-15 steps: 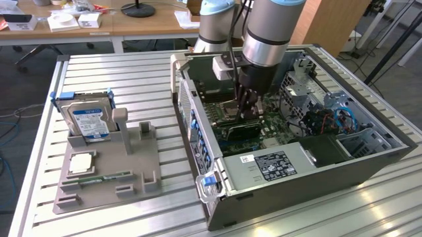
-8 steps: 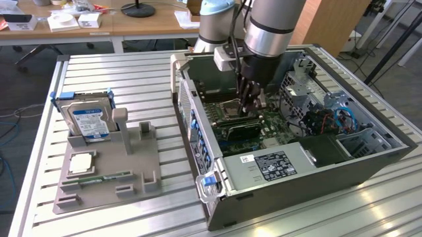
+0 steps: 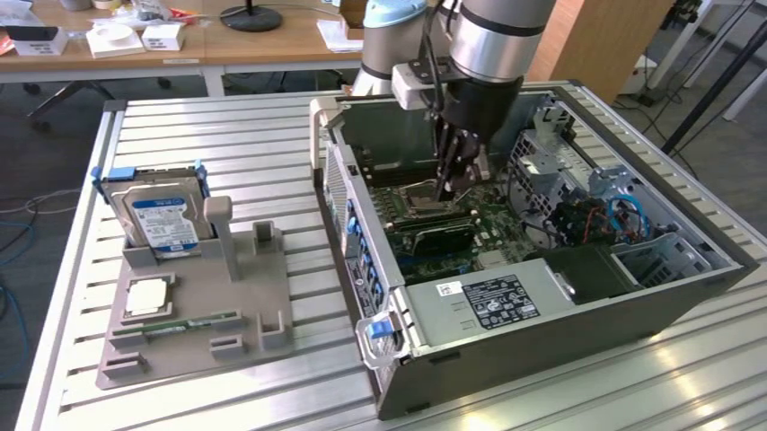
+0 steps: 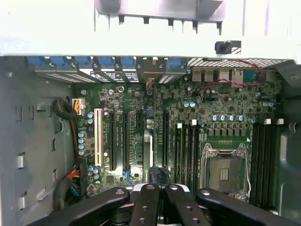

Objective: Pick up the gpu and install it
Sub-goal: 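Press down on the gpu until it lock into place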

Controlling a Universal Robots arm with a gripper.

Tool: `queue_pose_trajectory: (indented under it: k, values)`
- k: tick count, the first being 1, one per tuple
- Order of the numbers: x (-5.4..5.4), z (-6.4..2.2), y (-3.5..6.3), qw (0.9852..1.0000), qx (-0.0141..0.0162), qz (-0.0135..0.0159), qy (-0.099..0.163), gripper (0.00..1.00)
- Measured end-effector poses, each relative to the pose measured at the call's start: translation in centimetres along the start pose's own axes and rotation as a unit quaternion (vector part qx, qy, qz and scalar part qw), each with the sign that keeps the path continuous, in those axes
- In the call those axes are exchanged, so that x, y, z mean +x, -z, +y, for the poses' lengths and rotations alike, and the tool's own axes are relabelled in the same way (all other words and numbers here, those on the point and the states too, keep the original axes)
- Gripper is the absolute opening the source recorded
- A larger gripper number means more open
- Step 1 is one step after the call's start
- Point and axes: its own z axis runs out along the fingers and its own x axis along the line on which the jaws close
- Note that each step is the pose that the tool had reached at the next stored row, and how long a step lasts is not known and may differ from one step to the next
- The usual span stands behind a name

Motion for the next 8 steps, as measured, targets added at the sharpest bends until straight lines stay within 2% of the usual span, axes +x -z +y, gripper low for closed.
queue_pose_trajectory:
  k: [8]
  values:
    - [0.0, 0.0, 0.11, 1.0, 0.0, 0.0, 0.0, 0.1]
